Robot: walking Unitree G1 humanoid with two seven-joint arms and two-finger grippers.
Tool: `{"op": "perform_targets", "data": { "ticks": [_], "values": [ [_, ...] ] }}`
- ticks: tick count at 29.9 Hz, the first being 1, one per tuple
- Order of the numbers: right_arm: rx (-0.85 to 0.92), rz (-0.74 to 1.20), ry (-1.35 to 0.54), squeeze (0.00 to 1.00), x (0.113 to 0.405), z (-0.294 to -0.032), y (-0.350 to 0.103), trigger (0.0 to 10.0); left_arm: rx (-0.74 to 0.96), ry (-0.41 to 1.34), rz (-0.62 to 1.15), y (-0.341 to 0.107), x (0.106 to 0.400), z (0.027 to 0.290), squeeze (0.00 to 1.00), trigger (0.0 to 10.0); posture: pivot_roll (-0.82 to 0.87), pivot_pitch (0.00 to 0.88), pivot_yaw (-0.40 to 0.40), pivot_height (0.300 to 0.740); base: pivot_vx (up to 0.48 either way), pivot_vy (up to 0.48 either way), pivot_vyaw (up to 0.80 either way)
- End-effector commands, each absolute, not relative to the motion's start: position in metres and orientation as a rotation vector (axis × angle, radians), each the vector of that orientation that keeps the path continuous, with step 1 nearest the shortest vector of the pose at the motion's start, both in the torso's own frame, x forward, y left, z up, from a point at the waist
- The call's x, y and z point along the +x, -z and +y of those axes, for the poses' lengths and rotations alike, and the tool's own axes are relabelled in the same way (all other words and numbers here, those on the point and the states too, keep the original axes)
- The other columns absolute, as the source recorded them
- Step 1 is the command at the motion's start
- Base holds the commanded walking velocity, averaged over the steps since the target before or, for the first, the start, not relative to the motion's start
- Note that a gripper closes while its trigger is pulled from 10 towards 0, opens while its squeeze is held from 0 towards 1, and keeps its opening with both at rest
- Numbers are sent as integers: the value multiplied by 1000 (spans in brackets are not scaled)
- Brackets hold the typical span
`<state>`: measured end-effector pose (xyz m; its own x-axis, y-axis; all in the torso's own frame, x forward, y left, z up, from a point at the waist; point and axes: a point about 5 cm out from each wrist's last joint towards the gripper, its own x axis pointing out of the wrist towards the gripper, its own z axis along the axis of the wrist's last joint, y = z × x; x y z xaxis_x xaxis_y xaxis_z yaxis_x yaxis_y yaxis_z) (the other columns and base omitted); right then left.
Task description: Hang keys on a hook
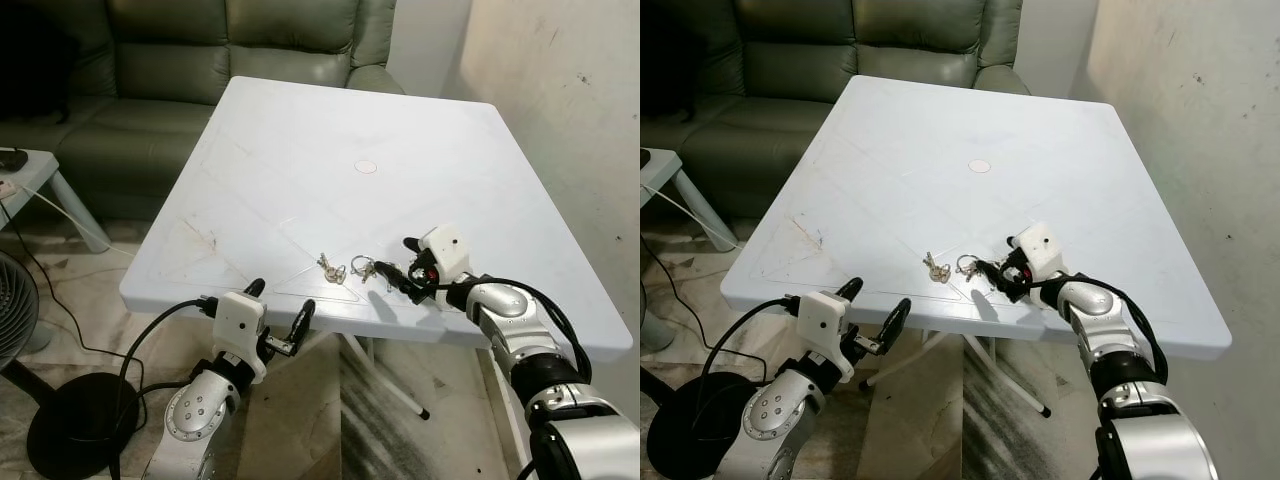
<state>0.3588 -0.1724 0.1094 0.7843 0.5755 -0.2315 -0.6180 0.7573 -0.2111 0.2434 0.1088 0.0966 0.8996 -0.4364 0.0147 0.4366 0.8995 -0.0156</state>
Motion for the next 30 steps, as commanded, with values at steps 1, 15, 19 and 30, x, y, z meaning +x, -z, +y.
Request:
{"op": "perform_targets", "data": {
  "ticks": [1, 15, 19, 30],
  "values": [
    [-327, 164, -656, 0, 361, -176, -112, 10000, -19, 456, -5, -99, 240, 107, 0, 10000, 45, 93, -70, 740, 0, 0, 0],
    [-341, 162, -645, 0, 364, -168, -111, 1451, -18, 439, 4, -100, 237, 109, 0, 10000, 62, 109, -74, 740, 0, 0, 0],
    [-343, 164, -640, 0, 364, -168, -110, 627, -19, 436, 5, -100, 236, 109, 0, 10000, 64, 110, -75, 740, 0, 0, 0],
    [-340, 167, -639, 0, 362, -169, -107, 0, -18, 431, 15, -102, 235, 108, 0, 10000, 64, 114, -76, 740, 0, 0, 0]
  ]
}}
